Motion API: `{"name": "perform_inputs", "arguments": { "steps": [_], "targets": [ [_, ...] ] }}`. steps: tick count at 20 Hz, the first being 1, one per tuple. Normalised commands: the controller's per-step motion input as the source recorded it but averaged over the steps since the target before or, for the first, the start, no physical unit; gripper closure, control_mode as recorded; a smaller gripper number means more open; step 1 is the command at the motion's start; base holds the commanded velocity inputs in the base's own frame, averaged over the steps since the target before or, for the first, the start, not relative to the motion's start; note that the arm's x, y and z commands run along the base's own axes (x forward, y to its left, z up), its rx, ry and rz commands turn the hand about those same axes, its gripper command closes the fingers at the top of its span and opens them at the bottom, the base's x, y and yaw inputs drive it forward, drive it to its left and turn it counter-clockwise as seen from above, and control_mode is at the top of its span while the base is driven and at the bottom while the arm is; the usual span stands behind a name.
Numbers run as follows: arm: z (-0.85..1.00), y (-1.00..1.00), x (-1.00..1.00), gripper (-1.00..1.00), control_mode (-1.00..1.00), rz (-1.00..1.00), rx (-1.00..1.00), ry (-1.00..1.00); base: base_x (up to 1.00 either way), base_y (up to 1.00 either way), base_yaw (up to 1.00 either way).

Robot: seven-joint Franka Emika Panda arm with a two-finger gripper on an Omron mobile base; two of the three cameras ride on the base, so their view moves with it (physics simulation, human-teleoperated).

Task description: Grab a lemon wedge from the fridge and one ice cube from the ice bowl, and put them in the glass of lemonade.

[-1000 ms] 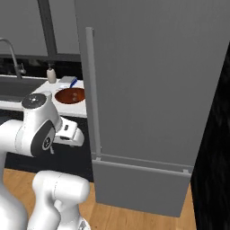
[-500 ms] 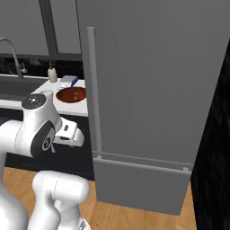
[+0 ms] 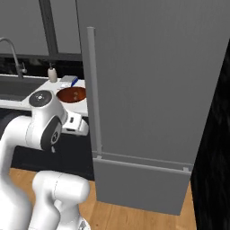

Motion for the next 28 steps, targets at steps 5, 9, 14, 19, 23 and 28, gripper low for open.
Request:
{"name": "perform_inputs", "arguments": {
  "steps": [5,9,14,19,23,28],
  "targets": [
    [0.28,0.0,0.53,-1.0,-1.0,0.0,0.0,-0.23,0.0,0.0,0.0],
    [0.28,0.0,0.54,-1.0,-1.0,0.0,0.0,-0.21,0.0,0.0,0.0],
    [0.19,0.0,0.53,-1.0,-1.0,0.0,0.0,-0.26,0.0,0.0,0.0],
    [0.3,0.0,0.71,-1.0,-1.0,0.0,0.0,-0.1,0.0,0.0,0.0],
    [0.49,0.0,0.69,-1.0,-1.0,0.0,0.0,-0.02,0.0,0.0,0.0],
    [0.5,0.0,0.61,-1.0,-1.0,0.0,0.0,0.0,0.0,0.0,0.0]
  ]
}}
